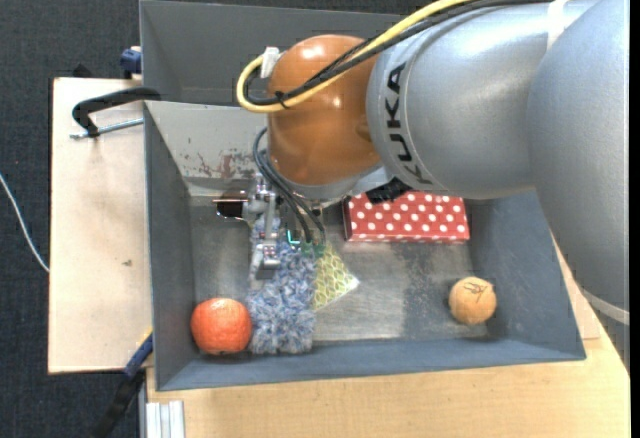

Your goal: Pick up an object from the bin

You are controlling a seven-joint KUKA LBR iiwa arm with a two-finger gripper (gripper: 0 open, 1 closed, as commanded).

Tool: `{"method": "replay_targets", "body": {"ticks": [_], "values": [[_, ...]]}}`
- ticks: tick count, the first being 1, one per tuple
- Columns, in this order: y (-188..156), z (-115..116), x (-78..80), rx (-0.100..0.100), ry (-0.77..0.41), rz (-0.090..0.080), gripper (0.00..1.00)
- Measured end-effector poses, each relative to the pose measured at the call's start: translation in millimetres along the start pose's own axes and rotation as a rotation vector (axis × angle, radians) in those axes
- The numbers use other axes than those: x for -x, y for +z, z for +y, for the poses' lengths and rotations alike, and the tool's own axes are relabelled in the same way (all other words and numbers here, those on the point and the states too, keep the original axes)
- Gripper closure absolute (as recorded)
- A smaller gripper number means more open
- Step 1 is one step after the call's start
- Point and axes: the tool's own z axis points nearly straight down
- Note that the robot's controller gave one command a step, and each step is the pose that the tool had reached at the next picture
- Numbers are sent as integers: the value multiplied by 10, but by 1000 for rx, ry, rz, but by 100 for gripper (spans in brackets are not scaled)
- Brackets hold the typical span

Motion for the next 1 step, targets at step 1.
{"method": "replay_targets", "body": {"ticks": [1], "values": [[-39, -9, 22, 1, 2, -8, 0]]}}
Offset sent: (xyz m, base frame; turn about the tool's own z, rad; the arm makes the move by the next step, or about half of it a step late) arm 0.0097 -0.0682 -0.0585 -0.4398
